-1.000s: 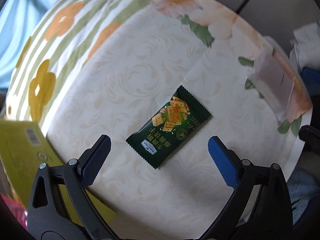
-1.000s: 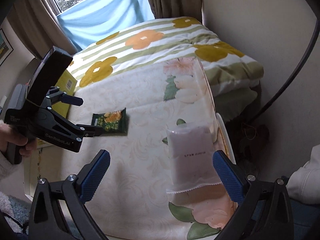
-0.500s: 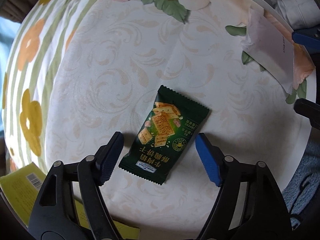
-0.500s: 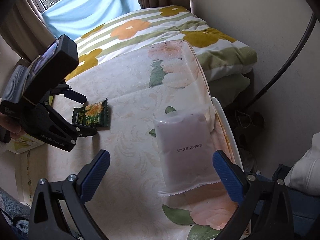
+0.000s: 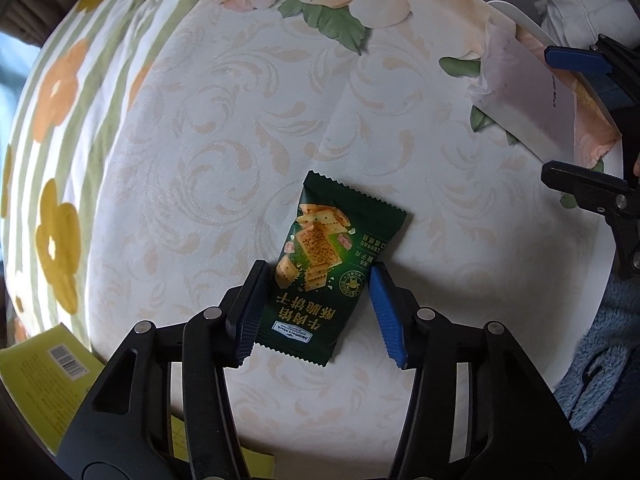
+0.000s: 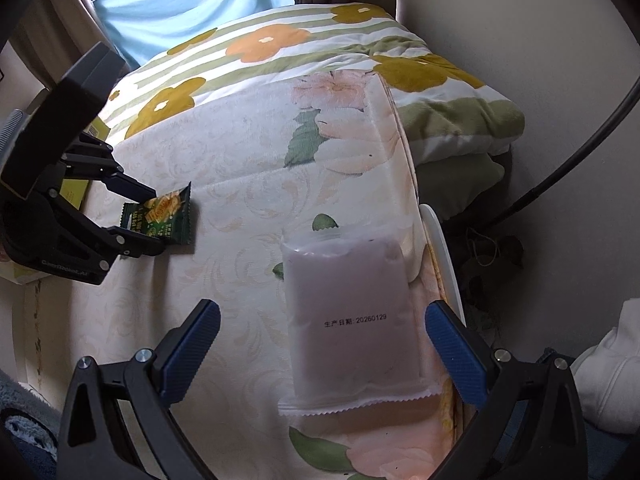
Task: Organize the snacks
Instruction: 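Grasp the green cracker packet with the left tool while the right tool grasps the white pouch, then carry the green packet and white pouch over the box and release them inside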
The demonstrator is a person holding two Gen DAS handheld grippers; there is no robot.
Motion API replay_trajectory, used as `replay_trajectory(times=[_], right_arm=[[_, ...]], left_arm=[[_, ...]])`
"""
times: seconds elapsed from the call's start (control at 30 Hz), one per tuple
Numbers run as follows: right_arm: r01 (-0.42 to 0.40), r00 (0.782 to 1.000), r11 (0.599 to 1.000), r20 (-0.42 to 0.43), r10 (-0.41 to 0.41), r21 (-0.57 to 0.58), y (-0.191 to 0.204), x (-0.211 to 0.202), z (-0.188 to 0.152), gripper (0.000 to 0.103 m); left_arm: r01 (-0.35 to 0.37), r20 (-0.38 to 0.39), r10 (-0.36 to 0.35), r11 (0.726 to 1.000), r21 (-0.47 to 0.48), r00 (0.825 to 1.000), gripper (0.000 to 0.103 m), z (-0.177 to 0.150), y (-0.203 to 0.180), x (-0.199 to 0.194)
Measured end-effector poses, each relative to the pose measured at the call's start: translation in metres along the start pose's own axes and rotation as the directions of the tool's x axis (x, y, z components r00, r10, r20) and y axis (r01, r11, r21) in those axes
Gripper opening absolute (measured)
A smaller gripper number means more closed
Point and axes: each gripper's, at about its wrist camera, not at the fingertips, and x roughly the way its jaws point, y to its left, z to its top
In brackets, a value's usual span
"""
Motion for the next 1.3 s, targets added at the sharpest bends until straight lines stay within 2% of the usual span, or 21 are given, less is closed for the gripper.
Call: replay_trajectory(times=[0.2, 0.37, 0.4, 0.43, 0.47, 0.5, 0.7, 0.97, 1.13, 1.23, 1.3], right_arm=[[0.013, 0.999, 0.999, -0.039, -0.015, -0.049, 0.001, 0.015, 0.002, 0.085], [0.063, 0.996, 0.991, -0.056, -0.070, -0.118, 0.008, 0.025, 0.000, 0.079], [0.085, 0.994, 0.986, -0.059, -0.094, -0.142, 0.011, 0.027, -0.001, 0.073], [0.080, 0.995, 0.986, -0.054, -0.089, -0.146, 0.010, 0.027, -0.001, 0.071], [0.076, 0.995, 0.988, -0.051, -0.083, -0.134, 0.008, 0.025, 0.000, 0.062], [0.065, 0.996, 0.991, -0.053, -0.072, -0.120, 0.005, 0.025, 0.000, 0.060], [0.055, 0.997, 0.993, -0.043, -0.060, -0.106, 0.008, 0.018, 0.001, 0.058], [0.022, 1.000, 0.995, 0.008, -0.021, -0.096, 0.015, -0.006, 0.008, 0.058], [0.008, 0.998, 0.995, 0.057, -0.002, -0.096, 0.018, -0.029, 0.019, 0.058], [0.003, 0.996, 0.994, 0.084, 0.006, -0.113, 0.022, -0.044, 0.028, 0.058], [-0.007, 0.994, 0.991, 0.109, 0.022, -0.136, 0.028, -0.057, 0.038, 0.058]], left_arm=[[0.007, 0.001, -0.007, 1.000, -0.029, 1.000, 0.047, -0.001, 0.005, 0.000], [0.016, 0.000, -0.016, 0.998, -0.064, 1.000, 0.046, -0.002, 0.011, 0.000], [0.017, 0.001, -0.017, 0.997, -0.072, 1.000, 0.046, -0.002, 0.013, 0.001], [0.020, 0.003, -0.020, 0.996, -0.082, 1.000, 0.046, -0.002, 0.015, 0.001], [0.023, 0.003, -0.023, 0.996, -0.088, 1.000, 0.046, -0.002, 0.016, 0.001], [0.024, 0.004, -0.024, 0.995, -0.093, 1.000, 0.046, -0.002, 0.017, 0.001], [0.025, 0.013, -0.024, 0.991, -0.134, 1.000, 0.046, -0.005, 0.020, -0.003], [0.039, 0.064, -0.027, 0.978, -0.203, 0.998, 0.046, -0.010, 0.025, -0.023], [0.081, 0.132, -0.046, 0.957, -0.278, 0.990, 0.045, -0.019, 0.032, -0.050], [0.133, 0.187, -0.070, 0.928, -0.348, 0.980, 0.045, -0.028, 0.040, -0.071], [0.131, 0.223, -0.046, 0.913, -0.386, 0.974, 0.045, -0.035, 0.044, -0.086]])
